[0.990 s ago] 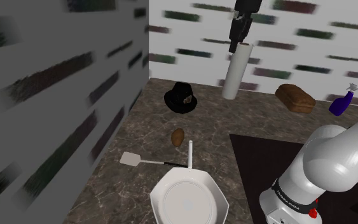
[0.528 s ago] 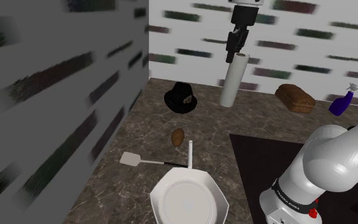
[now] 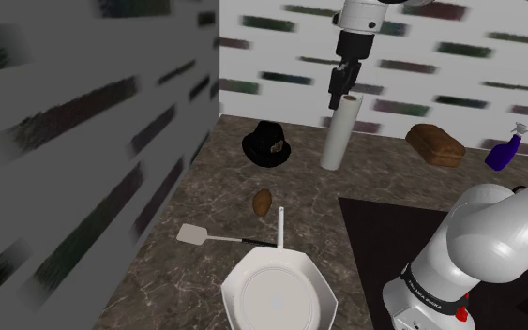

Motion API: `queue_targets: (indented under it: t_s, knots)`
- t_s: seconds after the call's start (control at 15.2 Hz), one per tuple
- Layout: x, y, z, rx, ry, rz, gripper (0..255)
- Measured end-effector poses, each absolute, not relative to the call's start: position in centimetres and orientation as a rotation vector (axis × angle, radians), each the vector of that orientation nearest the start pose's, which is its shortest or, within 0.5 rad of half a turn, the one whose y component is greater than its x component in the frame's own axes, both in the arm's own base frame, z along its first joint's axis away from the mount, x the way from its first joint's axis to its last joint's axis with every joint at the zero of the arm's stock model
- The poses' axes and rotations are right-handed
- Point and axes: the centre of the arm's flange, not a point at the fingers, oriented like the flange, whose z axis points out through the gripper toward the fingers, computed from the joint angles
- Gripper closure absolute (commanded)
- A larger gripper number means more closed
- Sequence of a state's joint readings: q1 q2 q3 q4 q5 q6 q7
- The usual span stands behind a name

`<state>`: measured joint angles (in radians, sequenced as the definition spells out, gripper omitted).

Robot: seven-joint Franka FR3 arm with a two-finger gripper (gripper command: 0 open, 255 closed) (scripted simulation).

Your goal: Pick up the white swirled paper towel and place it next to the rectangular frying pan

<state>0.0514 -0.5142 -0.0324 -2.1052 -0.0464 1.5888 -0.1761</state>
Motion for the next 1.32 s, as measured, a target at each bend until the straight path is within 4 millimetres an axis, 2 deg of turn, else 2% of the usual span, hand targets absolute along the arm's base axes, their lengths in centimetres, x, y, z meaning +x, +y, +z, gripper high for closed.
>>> queue_targets:
  t_s: [1.32]
  knots:
    - [39.1, -0.1, 51.1, -3.156, -0.317, 0.008, 255]
